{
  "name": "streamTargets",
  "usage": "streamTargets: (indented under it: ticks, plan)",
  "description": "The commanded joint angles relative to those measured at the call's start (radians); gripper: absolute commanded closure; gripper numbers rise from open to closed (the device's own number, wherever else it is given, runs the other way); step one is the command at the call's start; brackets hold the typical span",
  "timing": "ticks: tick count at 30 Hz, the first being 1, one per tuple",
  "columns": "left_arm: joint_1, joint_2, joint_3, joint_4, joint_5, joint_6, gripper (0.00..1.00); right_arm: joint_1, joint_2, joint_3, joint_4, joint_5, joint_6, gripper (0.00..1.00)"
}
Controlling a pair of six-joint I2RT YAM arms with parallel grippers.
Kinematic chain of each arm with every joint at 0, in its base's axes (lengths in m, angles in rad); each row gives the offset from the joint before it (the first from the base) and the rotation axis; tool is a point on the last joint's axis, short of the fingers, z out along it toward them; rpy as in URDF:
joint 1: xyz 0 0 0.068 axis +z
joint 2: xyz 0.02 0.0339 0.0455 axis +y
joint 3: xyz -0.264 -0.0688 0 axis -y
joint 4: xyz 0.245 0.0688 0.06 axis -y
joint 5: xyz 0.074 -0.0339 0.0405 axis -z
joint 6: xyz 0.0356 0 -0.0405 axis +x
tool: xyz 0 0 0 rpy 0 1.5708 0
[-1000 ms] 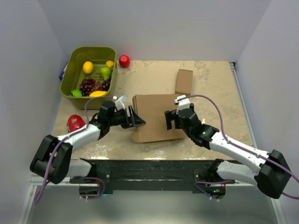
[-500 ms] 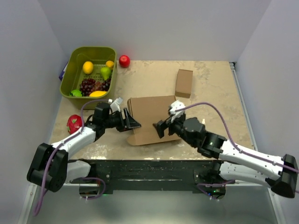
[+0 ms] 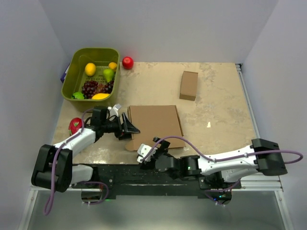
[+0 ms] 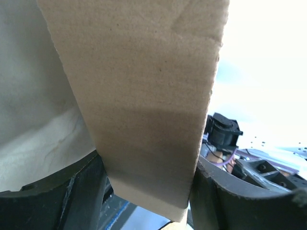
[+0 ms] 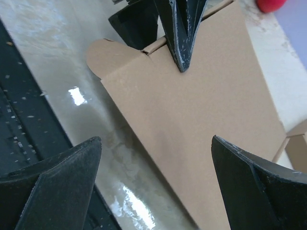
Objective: Fold the paper box
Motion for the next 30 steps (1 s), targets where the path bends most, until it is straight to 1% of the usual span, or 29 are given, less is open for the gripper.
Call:
streamTargets:
  ticks: [1, 2, 6, 10, 11, 13, 22, 24, 26, 27, 29, 30]
  plan:
    - [0.005, -0.004, -0.019, 0.008, 0.114, -0.040, 0.93, 0.011, 0.091, 0.028, 0.164, 0.151, -0.116, 0.01]
    - [0.005, -0.007, -0.022, 0.011, 0.120, -0.047, 0.93, 0.013, 0.128, 0.025, 0.202, 0.157, -0.125, 0.01]
    - [0.005, -0.023, -0.040, 0.029, 0.139, -0.072, 0.93, 0.022, 0.226, 0.028, 0.262, 0.206, -0.170, 0.01]
    - [0.005, -0.030, -0.050, 0.033, 0.146, -0.090, 0.93, 0.036, 0.272, 0.028, 0.293, 0.225, -0.185, 0.01]
    - [0.005, -0.030, -0.053, 0.071, 0.151, -0.100, 0.93, 0.035, 0.280, 0.028, 0.301, 0.223, -0.187, 0.01]
    - [0.005, -0.030, -0.056, 0.075, 0.155, -0.104, 0.93, 0.038, 0.312, 0.030, 0.305, 0.234, -0.193, 0.01]
    - [0.004, -0.049, -0.077, 0.103, 0.171, -0.132, 0.94, 0.039, 0.430, 0.015, 0.434, 0.349, -0.257, 0.01]
    - [0.004, -0.052, -0.083, 0.103, 0.172, -0.130, 0.94, 0.030, 0.447, 0.007, 0.491, 0.387, -0.279, 0.04]
    - [0.004, -0.052, -0.088, 0.106, 0.174, -0.133, 0.94, 0.019, 0.447, 0.001, 0.506, 0.378, -0.293, 0.09]
    - [0.004, -0.053, -0.088, 0.106, 0.172, -0.133, 0.94, 0.009, 0.446, 0.001, 0.508, 0.371, -0.287, 0.18]
    - [0.004, -0.055, -0.088, 0.112, 0.172, -0.138, 0.94, -0.002, 0.435, -0.005, 0.514, 0.354, -0.287, 0.26]
    - [0.004, -0.056, -0.088, 0.117, 0.174, -0.138, 0.94, -0.011, 0.426, -0.007, 0.516, 0.336, -0.288, 0.32]
